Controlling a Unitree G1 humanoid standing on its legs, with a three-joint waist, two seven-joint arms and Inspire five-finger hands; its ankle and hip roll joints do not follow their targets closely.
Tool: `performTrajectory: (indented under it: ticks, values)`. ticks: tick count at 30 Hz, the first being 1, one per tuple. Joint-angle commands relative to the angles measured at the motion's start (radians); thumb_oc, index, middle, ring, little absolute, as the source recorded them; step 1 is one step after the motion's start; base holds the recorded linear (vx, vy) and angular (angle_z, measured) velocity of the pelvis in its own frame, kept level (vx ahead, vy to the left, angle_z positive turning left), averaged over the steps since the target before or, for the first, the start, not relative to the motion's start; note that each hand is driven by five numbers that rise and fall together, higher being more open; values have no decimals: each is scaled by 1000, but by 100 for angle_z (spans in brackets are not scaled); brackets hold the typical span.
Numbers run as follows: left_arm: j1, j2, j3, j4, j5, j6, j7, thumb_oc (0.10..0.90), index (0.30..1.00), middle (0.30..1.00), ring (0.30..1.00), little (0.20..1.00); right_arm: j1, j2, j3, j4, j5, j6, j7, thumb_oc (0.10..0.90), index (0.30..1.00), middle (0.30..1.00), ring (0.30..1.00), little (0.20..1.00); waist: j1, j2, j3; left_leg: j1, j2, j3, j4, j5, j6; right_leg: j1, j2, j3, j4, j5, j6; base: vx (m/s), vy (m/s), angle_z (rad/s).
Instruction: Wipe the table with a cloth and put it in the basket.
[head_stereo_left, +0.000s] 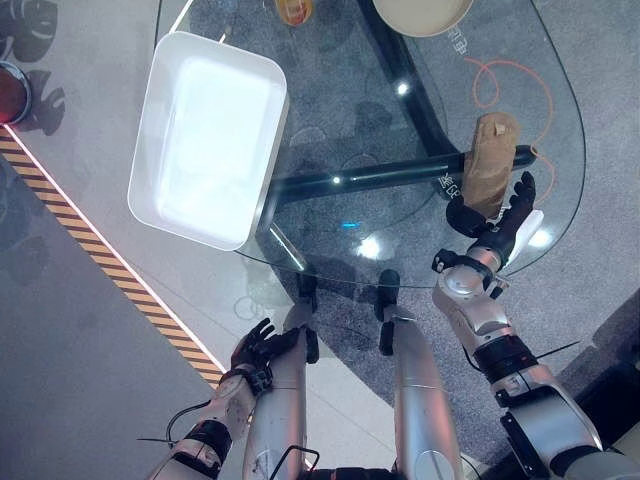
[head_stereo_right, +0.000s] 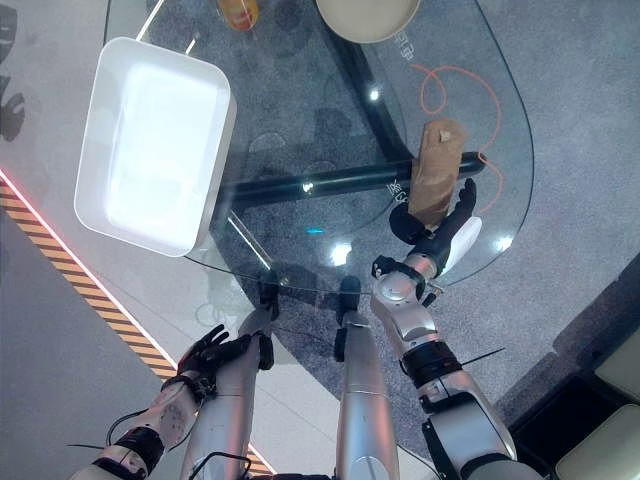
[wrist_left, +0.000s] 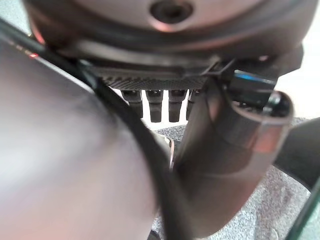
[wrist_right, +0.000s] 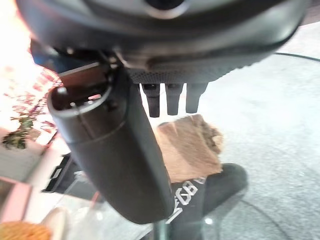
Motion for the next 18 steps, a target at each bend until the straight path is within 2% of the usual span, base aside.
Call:
performTrajectory:
  ticks: [1,8,18]
  values:
    - [85,-42,-55,14,-7,34,25,800,900,900,900,900,-22,-99,-37,-61,-6,-18,-83,800,900,900,900,900,-7,16,-8,-76,-68,18,191,-154,29,-11,28,-77,-171,142,-1,4,-3,4]
    - [73,-45,-71,-7,-10,40,30,800,900,900,900,900,-67,-104,-26,-10,28,-8,-75,800,900,900,900,900,0,27,-8,-119,-71,9,203,-153,30,-59,29,-75,-160,147,-3,-3,-6,3]
    - [55,-46,-90,-8,-19,35,35,800,900,900,900,900,-163,-135,-11,84,32,-34,-98,800,900,900,900,900,11,41,-8,-157,-71,5,223,-158,26,-94,29,-76,-143,145,-4,0,0,0]
